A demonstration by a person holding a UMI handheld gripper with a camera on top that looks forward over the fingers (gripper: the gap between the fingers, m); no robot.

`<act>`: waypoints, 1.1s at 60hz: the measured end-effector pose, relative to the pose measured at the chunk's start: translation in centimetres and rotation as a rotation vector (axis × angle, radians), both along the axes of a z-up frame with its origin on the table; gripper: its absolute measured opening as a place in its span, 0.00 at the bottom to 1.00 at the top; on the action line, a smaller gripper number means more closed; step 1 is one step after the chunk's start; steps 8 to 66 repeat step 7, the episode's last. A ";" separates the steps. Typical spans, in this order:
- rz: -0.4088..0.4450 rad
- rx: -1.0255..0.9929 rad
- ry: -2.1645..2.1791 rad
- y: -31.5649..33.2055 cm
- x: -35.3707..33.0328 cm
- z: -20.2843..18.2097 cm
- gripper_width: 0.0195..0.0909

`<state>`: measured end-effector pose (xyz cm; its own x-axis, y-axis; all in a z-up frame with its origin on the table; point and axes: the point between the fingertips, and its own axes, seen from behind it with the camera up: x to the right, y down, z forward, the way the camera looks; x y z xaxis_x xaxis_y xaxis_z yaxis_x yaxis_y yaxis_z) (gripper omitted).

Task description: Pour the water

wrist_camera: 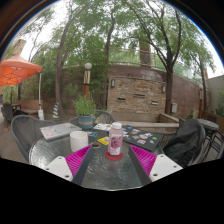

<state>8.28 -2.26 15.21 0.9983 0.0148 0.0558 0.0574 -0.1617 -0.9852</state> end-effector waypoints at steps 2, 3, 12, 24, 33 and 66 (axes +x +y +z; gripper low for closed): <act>0.005 0.015 0.000 -1.5 -0.2 0.4 0.90; 0.002 0.022 0.001 -2.2 -0.2 0.6 0.90; -0.020 0.021 0.004 -4.9 0.0 0.6 0.89; -0.020 0.021 0.004 -4.9 0.0 0.6 0.89; -0.020 0.021 0.004 -4.9 0.0 0.6 0.89; -0.020 0.021 0.004 -4.9 0.0 0.6 0.89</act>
